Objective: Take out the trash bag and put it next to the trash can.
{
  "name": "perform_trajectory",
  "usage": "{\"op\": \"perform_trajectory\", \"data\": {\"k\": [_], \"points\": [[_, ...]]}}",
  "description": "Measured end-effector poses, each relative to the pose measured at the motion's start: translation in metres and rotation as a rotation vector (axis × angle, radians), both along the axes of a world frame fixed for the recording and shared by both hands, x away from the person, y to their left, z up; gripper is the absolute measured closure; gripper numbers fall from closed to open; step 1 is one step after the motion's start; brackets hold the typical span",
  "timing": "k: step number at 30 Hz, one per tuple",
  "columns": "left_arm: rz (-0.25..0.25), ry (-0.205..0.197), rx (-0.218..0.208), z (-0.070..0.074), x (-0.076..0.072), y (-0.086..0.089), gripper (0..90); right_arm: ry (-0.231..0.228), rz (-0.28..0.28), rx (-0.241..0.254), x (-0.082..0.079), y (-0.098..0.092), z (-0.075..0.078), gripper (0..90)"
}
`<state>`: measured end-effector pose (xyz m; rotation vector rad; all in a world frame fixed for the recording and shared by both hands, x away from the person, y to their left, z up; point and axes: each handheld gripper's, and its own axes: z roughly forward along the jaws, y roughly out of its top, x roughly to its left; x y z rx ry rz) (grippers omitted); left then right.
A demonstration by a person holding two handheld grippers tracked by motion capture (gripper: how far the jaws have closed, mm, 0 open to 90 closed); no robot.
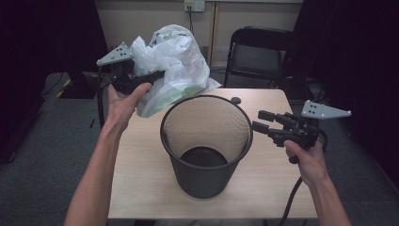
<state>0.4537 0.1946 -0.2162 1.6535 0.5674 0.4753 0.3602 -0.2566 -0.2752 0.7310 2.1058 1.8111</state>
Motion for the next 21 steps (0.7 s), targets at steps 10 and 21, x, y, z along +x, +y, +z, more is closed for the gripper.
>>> {"op": "perform_trajectory", "data": {"k": [10, 21], "points": [[0.027, 0.050, 0.005, -0.018, 0.014, 0.007, 79.0, 0.064, -0.013, -0.018, -0.005, -0.012, -0.027, 50.2], [0.080, 0.126, 0.081, -0.062, 0.029, 0.009, 79.0, 0.154, 0.004, -0.045, -0.008, -0.003, -0.080, 49.7]]}}
